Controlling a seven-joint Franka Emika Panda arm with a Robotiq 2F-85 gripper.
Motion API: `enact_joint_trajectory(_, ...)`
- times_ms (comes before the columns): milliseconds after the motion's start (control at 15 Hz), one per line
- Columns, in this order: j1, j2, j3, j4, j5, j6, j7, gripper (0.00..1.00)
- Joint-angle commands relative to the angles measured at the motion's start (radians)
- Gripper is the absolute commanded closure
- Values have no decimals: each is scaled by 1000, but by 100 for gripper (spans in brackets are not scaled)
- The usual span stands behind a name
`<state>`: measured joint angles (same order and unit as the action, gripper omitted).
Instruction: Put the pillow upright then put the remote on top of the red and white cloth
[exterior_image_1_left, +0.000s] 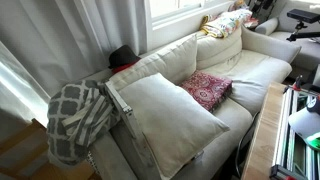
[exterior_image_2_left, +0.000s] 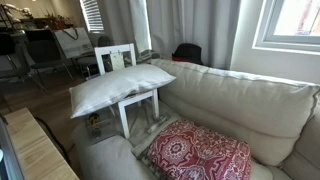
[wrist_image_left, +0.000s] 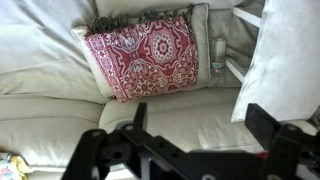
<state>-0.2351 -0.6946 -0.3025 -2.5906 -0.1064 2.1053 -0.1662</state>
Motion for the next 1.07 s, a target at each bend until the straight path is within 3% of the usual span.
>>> enact_joint_trajectory(0,-8,2,7,2,7,-2,-5,0)
enact_joint_trajectory(267,-8,2,7,2,7,-2,-5,0)
enact_joint_trajectory(400,67,59,-5,-19,79,48,-45,0)
enact_joint_trajectory(667,263,182,-19,-82,343,232,-165,0)
enact_joint_trajectory(1000,477,453,-1,-74,673,441,-365,0)
